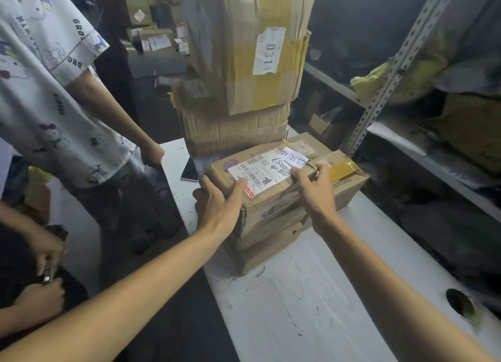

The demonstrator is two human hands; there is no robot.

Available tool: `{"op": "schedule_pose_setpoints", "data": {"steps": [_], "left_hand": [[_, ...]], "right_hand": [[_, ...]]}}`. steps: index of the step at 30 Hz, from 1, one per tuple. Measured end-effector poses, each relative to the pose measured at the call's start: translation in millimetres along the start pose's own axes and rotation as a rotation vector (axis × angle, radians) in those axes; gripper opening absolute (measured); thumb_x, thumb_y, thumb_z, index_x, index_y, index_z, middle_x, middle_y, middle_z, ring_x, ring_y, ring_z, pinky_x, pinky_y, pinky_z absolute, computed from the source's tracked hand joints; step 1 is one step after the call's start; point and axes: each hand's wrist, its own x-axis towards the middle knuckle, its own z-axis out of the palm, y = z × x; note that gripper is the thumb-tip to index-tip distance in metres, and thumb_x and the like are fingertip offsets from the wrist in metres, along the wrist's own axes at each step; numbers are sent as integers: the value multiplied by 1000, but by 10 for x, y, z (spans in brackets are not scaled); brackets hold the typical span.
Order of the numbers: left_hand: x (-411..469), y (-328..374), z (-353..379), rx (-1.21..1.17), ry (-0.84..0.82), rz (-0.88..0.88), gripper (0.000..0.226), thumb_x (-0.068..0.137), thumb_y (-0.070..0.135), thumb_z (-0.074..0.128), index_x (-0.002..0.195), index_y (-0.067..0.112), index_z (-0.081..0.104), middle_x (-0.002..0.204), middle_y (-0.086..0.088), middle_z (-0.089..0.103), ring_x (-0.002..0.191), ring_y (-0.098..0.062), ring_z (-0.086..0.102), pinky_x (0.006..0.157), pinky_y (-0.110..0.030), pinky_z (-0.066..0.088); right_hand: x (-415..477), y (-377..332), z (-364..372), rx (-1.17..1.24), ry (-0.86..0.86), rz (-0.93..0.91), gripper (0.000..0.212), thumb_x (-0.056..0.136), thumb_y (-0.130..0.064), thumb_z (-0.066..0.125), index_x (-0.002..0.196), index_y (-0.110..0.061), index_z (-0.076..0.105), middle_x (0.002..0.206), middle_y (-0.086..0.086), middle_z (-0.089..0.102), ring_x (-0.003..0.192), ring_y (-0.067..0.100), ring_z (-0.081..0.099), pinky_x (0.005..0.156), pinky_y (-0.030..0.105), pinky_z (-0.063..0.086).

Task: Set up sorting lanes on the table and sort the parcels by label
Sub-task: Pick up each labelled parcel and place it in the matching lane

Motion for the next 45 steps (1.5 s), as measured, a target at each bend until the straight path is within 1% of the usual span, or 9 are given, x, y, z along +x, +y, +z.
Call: {"op": "schedule_pose_setpoints", "data": {"steps": [3,8,12,23,28,31,34,38,45], "left_hand": [[-34,34,56,-103,-12,-44,93,78,66,56,149,22,14,132,-13,32,123,-36,41,97,-41,36],[-52,89,60,-208,-44,-91,70,88,54,58,141,22,25,129,-12,32,99,-26,41,87,-34,33],[-121,78,53,-231,-41,-91,78,88,52,60,147,24,18,134,-12,31,108,-27,42,90,-35,36],[-327,365,-56,-282,-94,62,108,60,69,59,152,35,14,152,-1,36,140,-25,32,117,-52,25],[-514,237,-59,-364,-301,48,80,57,55,76,131,44,47,121,7,68,110,-19,64,102,-44,47],[-688,179,-20,-365,-427,-36,78,62,39,82,131,39,47,115,0,69,95,-23,70,81,-40,58],[-965,131,45,-258,-533,-32,76,71,24,82,135,37,43,113,-3,61,90,-26,67,77,-43,59],[-1290,130,144,-56,-709,111,64,74,22,82,128,29,48,124,-7,59,101,-24,63,83,-35,52],[-1962,269,359,65,-1184,193,52,78,12,76,122,27,51,99,-14,73,74,-25,73,60,-33,59]], "right_hand": [[-28,-25,15,36,19,-2,36,92,-37,63,120,-19,48,98,-3,56,87,13,53,71,28,41],[-64,-115,15,19,54,-12,31,94,-38,63,115,-23,47,116,3,58,104,19,57,91,39,50],[-131,-130,-38,29,65,-24,32,90,-40,66,114,-27,48,119,4,59,109,23,59,95,45,53],[-462,-440,-479,119,151,-93,30,78,-41,66,94,-32,42,113,9,58,98,23,62,62,29,48],[-984,-243,-848,204,146,190,27,95,-41,56,105,-19,43,95,4,57,71,15,55,61,28,43],[-1353,-125,-1175,213,27,503,49,92,-59,48,119,-19,57,113,6,64,105,26,60,90,49,49],[-1748,-20,-1472,86,26,571,59,93,-60,50,138,-22,45,146,15,47,134,40,45,109,69,27],[-2257,76,-1755,-109,104,413,71,93,-52,61,149,-19,32,156,8,36,138,32,39,108,50,30],[-3156,291,-2265,-247,34,365,46,87,-61,62,118,-28,68,133,-1,62,117,21,60,102,39,49]]}}
